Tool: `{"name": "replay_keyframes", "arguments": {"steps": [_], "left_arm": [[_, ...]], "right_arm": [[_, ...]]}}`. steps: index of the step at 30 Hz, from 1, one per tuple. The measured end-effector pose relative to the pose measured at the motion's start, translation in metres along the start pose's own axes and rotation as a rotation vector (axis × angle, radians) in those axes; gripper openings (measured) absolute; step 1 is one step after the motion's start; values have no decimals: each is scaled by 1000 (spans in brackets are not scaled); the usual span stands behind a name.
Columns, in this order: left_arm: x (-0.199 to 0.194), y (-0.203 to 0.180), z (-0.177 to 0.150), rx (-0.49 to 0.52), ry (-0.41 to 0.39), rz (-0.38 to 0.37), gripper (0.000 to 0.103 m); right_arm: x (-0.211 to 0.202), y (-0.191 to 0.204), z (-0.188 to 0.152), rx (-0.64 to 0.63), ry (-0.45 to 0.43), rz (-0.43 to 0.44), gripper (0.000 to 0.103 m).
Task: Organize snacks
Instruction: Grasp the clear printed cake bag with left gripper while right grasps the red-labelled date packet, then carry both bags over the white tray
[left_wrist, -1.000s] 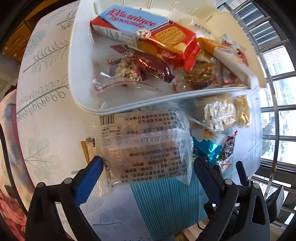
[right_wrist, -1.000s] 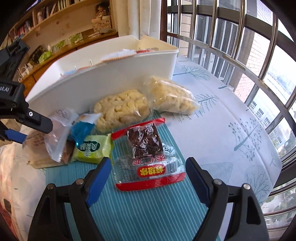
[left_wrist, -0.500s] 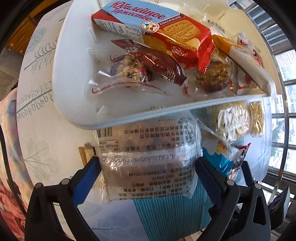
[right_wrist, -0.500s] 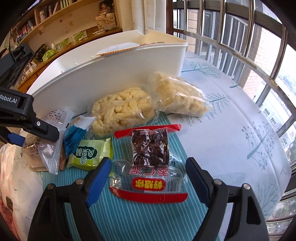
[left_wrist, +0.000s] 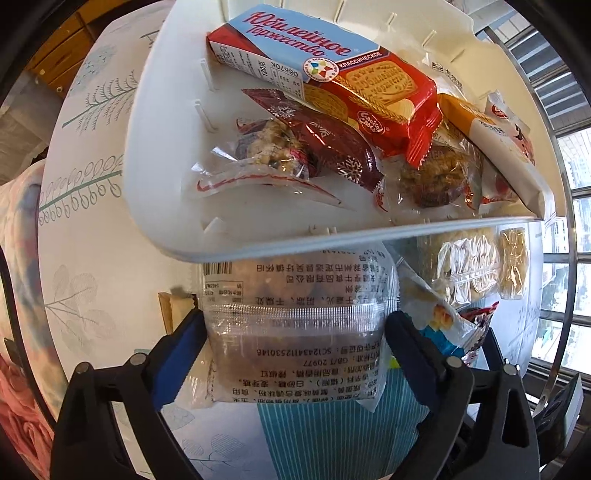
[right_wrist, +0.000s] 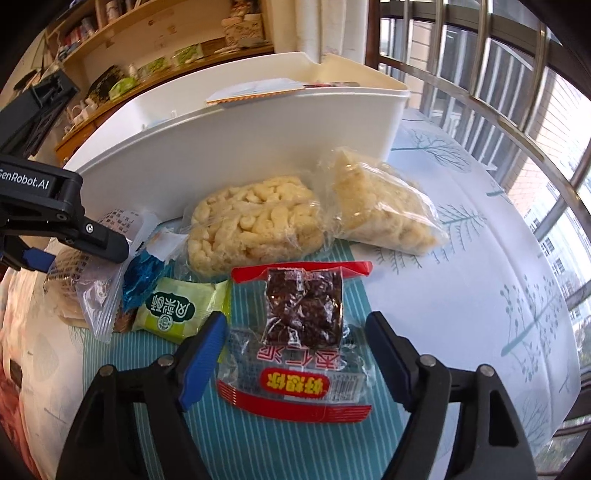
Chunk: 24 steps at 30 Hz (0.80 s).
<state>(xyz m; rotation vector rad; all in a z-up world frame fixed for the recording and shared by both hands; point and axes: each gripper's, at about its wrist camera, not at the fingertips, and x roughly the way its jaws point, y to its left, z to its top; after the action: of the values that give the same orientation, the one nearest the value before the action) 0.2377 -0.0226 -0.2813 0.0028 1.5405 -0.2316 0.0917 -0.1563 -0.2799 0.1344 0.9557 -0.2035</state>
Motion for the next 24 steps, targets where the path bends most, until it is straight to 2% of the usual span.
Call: {"name": "replay_keyframes", "arguments": {"steps": [2,7,11,16,24], "left_arm": [[-4,2,-5,-3,-10,18,85],[-12,9,-11,-13,-36,3,74],[-16,18,-20,-15,-32,-24,72],[-23,21,-40,42,-22,-26,72],[-53,29,-61,120,-34,-50,71]], "right_arm": [[1,3,1,-44,11,-36,61],[1,0,3,-43,26,-25,60],[-1,2,2,-30,34,-42,59],[-8,6,-6,3,55,-61,58],[-24,10,-12,143,139,-39,57]]}}
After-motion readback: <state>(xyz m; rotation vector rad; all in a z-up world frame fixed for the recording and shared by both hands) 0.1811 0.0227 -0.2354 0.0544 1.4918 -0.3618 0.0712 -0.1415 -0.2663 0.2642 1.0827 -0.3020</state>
